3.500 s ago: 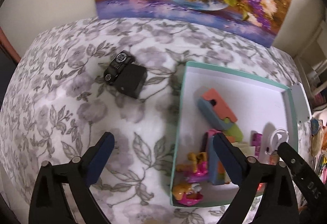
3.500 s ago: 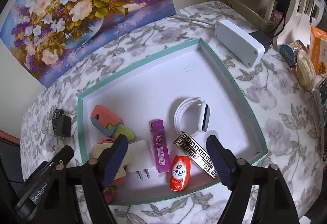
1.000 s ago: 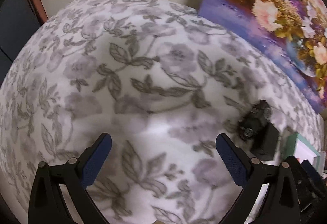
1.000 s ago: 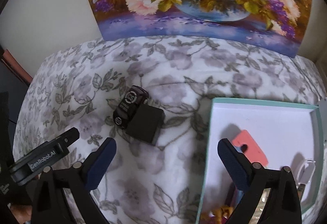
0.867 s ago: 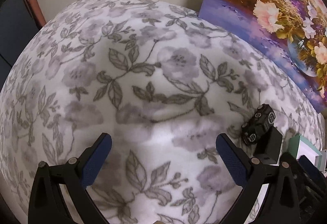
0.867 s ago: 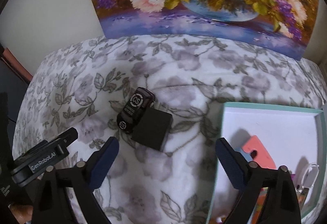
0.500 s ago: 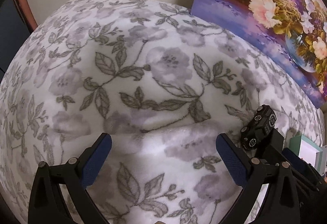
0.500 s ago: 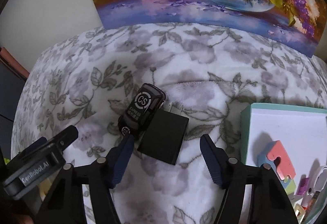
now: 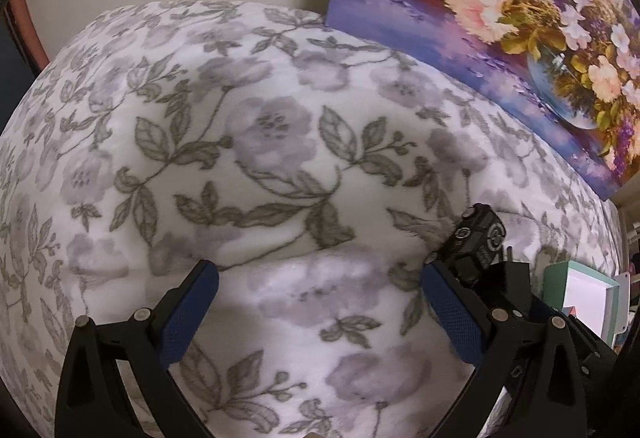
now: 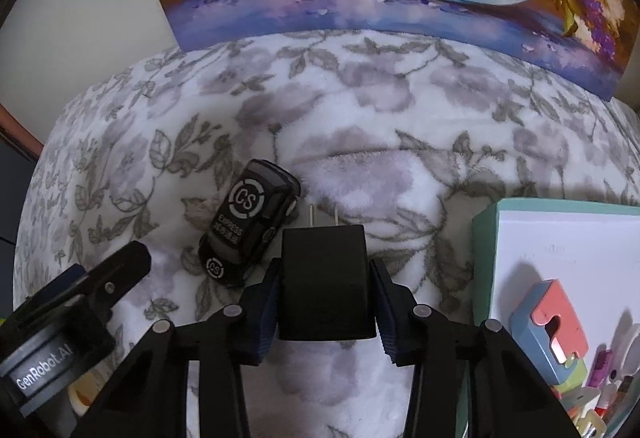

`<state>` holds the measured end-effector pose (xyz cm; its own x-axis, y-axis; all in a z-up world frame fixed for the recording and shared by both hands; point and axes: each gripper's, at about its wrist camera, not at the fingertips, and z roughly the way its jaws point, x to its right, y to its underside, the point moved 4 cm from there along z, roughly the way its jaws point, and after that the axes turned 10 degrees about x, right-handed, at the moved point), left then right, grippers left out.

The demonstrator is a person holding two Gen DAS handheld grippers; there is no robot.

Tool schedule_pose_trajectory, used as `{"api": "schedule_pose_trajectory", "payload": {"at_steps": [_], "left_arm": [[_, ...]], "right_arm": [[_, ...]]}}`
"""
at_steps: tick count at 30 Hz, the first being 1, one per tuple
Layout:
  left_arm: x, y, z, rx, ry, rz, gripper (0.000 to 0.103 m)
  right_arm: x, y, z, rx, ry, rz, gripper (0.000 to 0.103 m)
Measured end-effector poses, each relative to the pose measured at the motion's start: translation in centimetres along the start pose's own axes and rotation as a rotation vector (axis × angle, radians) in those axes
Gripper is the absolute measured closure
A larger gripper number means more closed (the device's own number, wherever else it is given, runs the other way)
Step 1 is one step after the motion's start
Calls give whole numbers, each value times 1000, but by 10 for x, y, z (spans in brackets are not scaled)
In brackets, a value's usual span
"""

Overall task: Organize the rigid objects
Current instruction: 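Grasp the black charger with the right gripper while the left gripper grasps the black toy car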

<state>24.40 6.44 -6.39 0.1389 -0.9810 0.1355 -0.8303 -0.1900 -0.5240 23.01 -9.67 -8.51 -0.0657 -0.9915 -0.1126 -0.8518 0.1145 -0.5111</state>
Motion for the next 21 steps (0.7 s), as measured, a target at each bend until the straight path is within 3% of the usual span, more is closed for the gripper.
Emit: {"api": "schedule_pose_trajectory", "payload": {"at_steps": [12,21], "left_arm": [[13,-2,1,-14,79,-30,1],[34,-8,-4,4,120,12,2]], "right_arm": [[13,-8,-15,21,-30,19,59],[36,-33,-47,100,1,29,59]]}}
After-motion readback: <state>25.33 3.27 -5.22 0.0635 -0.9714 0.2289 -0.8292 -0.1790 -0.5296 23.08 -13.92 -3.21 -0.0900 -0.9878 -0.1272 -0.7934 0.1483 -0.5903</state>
